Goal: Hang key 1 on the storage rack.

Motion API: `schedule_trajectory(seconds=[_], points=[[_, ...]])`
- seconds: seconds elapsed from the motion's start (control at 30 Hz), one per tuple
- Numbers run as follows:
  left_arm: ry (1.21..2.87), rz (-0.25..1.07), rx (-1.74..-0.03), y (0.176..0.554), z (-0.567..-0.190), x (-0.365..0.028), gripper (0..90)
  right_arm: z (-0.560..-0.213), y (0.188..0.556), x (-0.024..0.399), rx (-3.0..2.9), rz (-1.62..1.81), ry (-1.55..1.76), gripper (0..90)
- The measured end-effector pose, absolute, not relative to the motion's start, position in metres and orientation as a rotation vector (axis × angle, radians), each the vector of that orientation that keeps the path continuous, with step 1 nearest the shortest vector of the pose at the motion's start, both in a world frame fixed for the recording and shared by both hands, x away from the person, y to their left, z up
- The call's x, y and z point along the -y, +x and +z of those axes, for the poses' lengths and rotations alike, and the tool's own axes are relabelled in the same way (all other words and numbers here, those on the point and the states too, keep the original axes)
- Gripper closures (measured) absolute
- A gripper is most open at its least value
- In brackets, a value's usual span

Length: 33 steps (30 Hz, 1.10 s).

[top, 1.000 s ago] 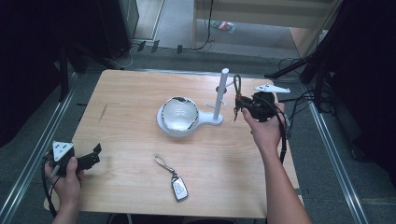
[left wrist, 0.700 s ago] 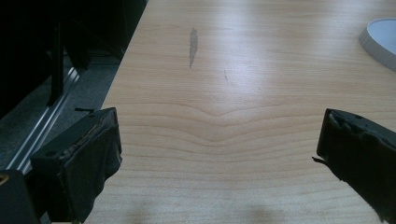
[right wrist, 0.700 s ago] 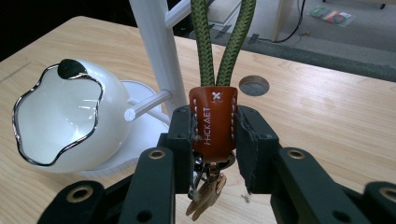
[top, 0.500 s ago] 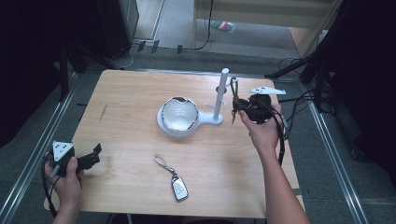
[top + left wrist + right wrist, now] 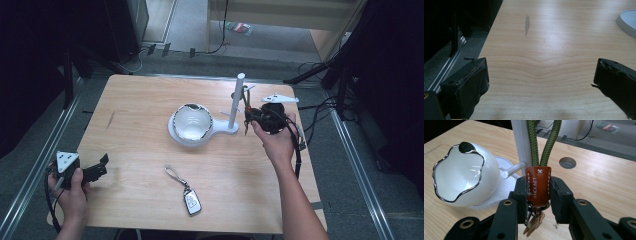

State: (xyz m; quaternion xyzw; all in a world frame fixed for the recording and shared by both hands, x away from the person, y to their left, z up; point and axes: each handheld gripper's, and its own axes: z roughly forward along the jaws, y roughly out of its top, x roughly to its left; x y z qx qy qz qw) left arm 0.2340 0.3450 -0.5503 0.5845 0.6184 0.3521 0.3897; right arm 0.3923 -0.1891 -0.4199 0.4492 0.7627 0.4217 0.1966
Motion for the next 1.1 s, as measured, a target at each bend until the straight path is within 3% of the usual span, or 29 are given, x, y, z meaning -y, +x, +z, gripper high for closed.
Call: schedule_trajectory(seconds=[1.1], points=[[1.489, 0.894, -1.571, 0.234, -0.550, -0.345, 0.2, -0.427, 0.392, 0.177, -2.155, 1.064, 1.212, 62.6]])
